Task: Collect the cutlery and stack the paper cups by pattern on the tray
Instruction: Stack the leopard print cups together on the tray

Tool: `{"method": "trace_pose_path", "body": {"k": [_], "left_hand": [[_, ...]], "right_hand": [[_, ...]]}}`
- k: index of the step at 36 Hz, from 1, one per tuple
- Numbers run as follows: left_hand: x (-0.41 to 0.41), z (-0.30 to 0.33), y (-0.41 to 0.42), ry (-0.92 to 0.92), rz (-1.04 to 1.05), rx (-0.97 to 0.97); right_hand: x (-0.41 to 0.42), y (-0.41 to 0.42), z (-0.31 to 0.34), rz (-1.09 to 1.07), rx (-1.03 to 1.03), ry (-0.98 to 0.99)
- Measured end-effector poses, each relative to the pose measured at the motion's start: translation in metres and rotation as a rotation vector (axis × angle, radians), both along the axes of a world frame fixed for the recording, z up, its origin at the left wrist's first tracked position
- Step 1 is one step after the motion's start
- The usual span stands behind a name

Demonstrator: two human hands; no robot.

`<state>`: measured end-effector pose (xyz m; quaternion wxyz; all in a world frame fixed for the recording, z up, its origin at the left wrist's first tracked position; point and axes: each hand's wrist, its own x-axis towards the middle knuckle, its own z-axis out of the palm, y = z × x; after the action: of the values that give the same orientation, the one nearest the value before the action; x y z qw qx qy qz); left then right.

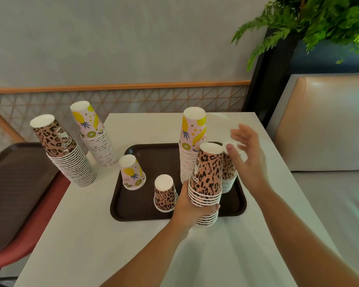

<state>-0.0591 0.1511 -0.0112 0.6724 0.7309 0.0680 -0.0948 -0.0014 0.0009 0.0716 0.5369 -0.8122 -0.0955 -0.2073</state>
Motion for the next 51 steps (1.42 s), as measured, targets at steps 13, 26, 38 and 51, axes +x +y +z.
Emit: {"method": "trace_pose_path", "body": {"k": [13,26,38,51], "left_hand": [[0.000,0.003,-0.003,-0.029,-0.005,-0.040],[0.001,-0.004,-0.002,-0.024,-0.019,0.025],[0.002,-0.005,0.005,0.020,0.008,0.039],[0.002,-0.002,0.003,-0.001,0.028,0.017]], "right_hand": [[-0.014,0.010,-0.001,0.283,-0.155,0.344],[-0.003,0.007,0.015,0.074,0.003,0.281],[0.024,-0.019,0.043,-0.269,0.317,0.067],[0.026,-0.014,0.005,-0.238,-0.090,0.050]]}}
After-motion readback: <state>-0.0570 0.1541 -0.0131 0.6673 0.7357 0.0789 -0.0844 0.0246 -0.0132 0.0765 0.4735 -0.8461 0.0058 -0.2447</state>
